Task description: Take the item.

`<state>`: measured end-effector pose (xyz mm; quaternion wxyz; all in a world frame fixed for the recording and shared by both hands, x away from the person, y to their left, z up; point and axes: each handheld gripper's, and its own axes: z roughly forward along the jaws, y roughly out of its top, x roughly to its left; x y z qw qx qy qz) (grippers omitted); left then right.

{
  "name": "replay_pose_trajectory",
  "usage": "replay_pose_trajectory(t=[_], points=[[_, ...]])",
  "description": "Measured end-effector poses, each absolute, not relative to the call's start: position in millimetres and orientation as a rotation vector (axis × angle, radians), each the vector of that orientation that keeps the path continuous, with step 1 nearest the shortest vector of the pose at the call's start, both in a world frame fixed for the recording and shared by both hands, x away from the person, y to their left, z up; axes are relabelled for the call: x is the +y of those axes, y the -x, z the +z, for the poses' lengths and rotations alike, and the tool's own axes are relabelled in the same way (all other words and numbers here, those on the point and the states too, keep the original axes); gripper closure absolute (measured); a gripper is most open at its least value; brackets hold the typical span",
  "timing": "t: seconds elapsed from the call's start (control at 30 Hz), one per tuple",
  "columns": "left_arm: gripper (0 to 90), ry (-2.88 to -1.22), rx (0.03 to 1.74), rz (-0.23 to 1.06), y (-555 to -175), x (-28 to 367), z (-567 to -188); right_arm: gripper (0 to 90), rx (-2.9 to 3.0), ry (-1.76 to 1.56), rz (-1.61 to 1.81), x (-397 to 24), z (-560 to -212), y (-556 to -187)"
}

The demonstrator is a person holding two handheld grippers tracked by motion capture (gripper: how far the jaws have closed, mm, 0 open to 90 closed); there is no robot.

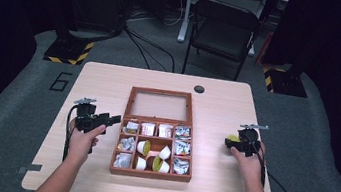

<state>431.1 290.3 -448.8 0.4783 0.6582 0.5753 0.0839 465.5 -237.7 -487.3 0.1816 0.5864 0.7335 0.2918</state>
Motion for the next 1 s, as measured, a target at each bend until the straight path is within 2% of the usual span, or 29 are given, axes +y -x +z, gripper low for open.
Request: replay_pose_trajectory(t=[0.3,0.6,1.0], points=[[36.1,-1.606,1.407,0.201,-431,291,-449,36.6,2.061,-1.66,0.833,-238,-489,-465],[36.1,-1.592,1.415,0.203,-431,291,-449,31.6,2.053,-1.65,0.833,-238,-487,-465],[36.1,-1.593,1.414,0.203,-431,290,-449,27.7,1.993,-1.638,0.879,-233,-470,-459]])
